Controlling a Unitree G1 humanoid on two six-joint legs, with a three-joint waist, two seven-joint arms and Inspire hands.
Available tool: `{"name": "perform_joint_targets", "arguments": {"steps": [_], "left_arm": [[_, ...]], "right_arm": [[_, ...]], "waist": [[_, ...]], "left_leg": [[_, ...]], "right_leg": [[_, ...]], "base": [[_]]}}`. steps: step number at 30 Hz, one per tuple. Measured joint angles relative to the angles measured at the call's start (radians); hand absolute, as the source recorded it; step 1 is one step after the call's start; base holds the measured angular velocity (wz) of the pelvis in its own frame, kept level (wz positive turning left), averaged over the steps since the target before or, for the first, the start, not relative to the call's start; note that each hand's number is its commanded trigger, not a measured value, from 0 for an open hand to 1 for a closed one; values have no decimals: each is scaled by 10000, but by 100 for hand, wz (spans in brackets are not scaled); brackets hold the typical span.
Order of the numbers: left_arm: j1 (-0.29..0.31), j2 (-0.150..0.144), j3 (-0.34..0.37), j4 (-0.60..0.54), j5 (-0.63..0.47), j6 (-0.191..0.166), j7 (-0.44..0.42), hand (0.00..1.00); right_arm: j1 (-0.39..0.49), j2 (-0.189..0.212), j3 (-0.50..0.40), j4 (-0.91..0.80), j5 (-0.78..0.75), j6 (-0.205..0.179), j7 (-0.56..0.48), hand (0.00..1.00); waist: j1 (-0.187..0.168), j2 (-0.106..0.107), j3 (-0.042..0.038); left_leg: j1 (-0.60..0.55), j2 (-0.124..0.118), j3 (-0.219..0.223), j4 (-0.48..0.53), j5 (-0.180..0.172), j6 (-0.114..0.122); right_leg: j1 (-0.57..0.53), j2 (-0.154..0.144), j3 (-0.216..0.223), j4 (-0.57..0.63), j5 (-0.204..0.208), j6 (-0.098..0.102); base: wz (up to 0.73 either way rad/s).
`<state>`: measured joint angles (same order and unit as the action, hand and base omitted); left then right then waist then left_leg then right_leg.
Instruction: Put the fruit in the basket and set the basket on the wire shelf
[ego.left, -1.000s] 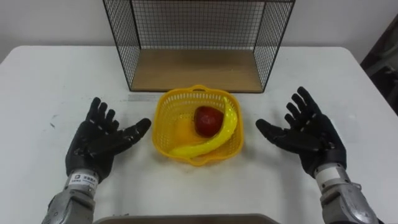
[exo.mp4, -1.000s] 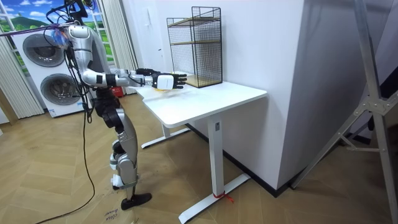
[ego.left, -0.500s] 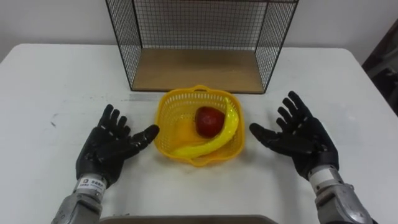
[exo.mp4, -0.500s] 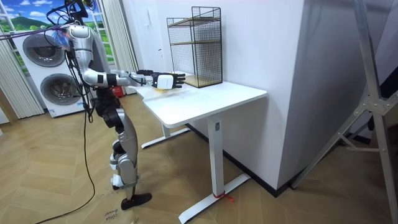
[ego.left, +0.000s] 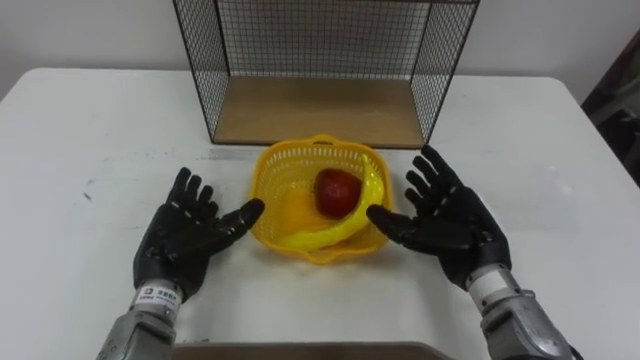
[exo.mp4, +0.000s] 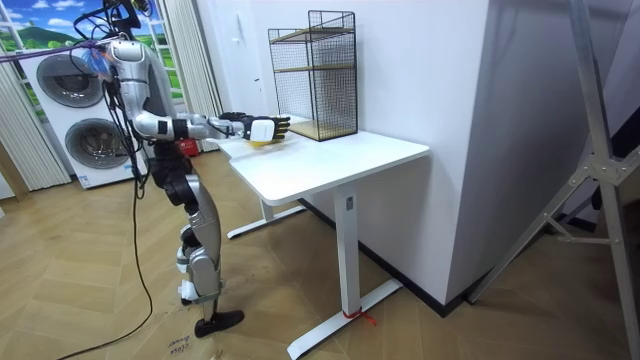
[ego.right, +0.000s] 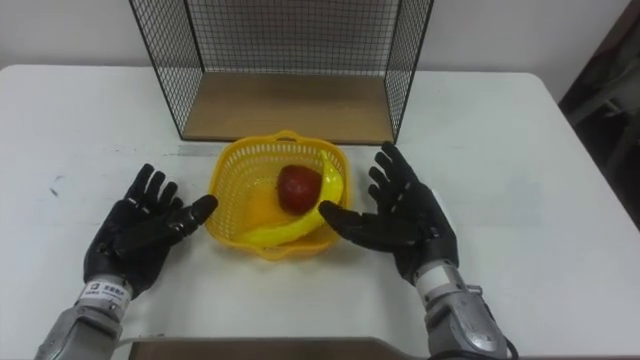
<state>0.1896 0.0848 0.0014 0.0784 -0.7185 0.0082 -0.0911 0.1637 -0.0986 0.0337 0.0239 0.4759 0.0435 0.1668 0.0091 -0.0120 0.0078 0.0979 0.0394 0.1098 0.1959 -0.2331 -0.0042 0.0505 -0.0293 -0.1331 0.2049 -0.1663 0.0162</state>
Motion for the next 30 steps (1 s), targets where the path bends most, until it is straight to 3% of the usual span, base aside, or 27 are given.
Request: {"name": "perform_joint_targets", "arguments": {"steps": [14, 22, 30], "left_arm": [[-24, 36, -326, -15, 0, -76, -4, 0], [-241, 20, -1569, -19, 5, -58, -341, 0], [-238, 37, -1834, -113, -343, -50, -530, 0]], "right_arm": [[-96, 145, 506, 420, -9, 6, 389, 0], [-632, 188, 712, 960, 41, 4, 546, 0], [-664, 208, 720, 966, 131, -4, 434, 0]], "waist": [[-49, 17, 16], [-80, 17, 16], [-181, 15, 18]], "left_leg": [[-75, 0, -66, 11, 0, 0], [-151, -2, -89, 70, 0, 0], [-173, 1, -62, 80, 0, -1]], "right_leg": [[-19, -6, -49, 5, 1, -1], [-61, -11, -72, 4, 5, -4], [-135, -12, -58, 11, 10, -13]], "base": [[1], [1], [0]]}}
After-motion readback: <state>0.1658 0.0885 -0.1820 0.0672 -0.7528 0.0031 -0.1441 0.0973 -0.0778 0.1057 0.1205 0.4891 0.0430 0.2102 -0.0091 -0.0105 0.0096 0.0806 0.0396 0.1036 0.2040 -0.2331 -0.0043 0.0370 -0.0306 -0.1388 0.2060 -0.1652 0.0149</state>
